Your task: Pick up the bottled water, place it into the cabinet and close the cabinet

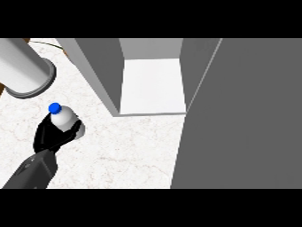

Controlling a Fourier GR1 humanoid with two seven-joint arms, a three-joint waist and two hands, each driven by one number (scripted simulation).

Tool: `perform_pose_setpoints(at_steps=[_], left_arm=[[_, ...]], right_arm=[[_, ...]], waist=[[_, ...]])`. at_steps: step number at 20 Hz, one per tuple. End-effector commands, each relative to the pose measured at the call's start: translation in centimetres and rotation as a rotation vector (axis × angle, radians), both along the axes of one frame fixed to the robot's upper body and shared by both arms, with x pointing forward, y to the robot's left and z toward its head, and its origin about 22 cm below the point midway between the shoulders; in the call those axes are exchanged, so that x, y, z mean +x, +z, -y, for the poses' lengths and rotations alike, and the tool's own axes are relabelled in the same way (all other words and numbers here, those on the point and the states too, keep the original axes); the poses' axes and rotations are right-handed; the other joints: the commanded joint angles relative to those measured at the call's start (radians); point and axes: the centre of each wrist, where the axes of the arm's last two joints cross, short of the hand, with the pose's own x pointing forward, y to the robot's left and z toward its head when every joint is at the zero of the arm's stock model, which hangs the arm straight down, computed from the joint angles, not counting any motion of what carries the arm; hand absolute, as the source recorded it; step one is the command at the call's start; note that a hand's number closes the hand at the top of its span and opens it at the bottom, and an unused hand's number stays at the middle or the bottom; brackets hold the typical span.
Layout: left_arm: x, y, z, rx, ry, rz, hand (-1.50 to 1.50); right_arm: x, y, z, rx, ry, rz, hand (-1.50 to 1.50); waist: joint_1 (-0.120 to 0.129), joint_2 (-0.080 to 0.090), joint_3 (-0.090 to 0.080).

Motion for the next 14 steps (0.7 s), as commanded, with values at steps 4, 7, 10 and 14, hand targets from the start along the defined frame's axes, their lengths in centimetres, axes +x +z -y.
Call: perform_pose_setpoints(at_steps=[4, 7, 10, 14], left_arm=[[-0.4, -1.0, 2.6, 0.166, -0.038, 0.137, 1.50], [1.1, -0.9, 7.0, 0.145, -0.138, 0.132, 1.50], [0.5, -1.6, 8.7, 0.161, -0.220, 0.130, 1.50], [2.3, -0.3, 12.3, 0.095, -0.257, 0.185, 1.50]], right_arm=[[-1.7, 1.0, 1.4, 0.030, 0.012, 0.024, -1.50], [-2.8, 1.2, 2.2, 0.019, -0.008, 0.032, -1.50], [-3.7, 1.7, 2.2, 0.000, -0.048, 0.041, -1.50], [-2.1, 0.8, 3.6, 0.003, -0.089, 0.046, -1.50]], waist=[[0.004, 0.000, 0.001], [0.001, -0.005, 0.002], [0.006, -0.007, 0.001], [0.017, -0.008, 0.003]])
